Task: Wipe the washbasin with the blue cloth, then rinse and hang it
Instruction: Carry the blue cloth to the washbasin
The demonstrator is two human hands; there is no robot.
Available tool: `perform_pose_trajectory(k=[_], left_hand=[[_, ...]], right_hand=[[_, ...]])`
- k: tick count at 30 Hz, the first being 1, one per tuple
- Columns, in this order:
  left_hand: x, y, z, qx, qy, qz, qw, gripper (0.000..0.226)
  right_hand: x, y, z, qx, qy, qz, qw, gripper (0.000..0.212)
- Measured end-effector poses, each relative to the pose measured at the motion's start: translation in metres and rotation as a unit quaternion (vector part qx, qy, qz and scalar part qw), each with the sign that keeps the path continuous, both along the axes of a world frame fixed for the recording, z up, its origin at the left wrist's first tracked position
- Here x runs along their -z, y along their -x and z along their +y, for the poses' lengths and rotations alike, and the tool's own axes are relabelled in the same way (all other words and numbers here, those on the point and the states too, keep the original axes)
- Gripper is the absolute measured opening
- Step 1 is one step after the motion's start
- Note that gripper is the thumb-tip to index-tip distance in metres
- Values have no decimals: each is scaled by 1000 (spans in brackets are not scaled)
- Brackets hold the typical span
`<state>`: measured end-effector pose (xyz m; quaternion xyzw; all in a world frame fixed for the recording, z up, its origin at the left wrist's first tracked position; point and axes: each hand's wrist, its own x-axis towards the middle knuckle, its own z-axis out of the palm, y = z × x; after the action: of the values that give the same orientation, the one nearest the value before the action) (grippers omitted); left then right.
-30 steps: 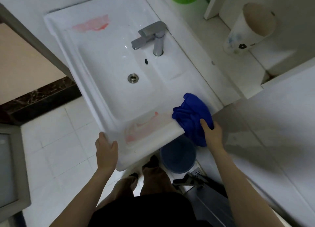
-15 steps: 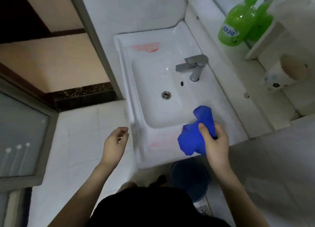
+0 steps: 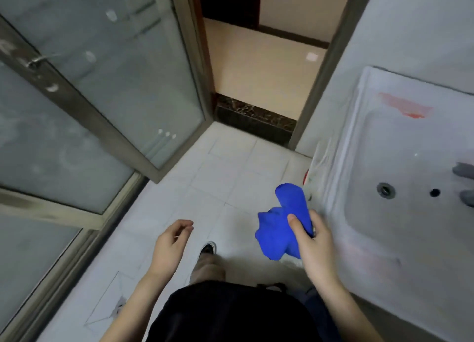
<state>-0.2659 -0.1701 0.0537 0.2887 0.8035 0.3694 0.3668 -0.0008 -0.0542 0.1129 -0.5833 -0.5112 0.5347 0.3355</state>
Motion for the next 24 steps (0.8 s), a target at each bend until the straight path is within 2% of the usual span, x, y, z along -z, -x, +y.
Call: perform_pose_trajectory(k=[3,9,15,18,24], left_hand=[[17,50,-37,-40,42,-19,998,18],[14,175,-44,-23,70,-21,997,19],[-5,268,9,-2,38,-22,999,16],[-5,286,42,9,38,-29,999,17],[15,298,119,30,62,-45,997,21]], right_hand=[[24,51,-9,-19,37,-47,998,12],[36,158,-6,28,56,-86,994,20],[11,235,33,43,18,-79,996,17],[0,256,58,35,1,-81,996,17],[13,275,130,60,25,-77,995,19]])
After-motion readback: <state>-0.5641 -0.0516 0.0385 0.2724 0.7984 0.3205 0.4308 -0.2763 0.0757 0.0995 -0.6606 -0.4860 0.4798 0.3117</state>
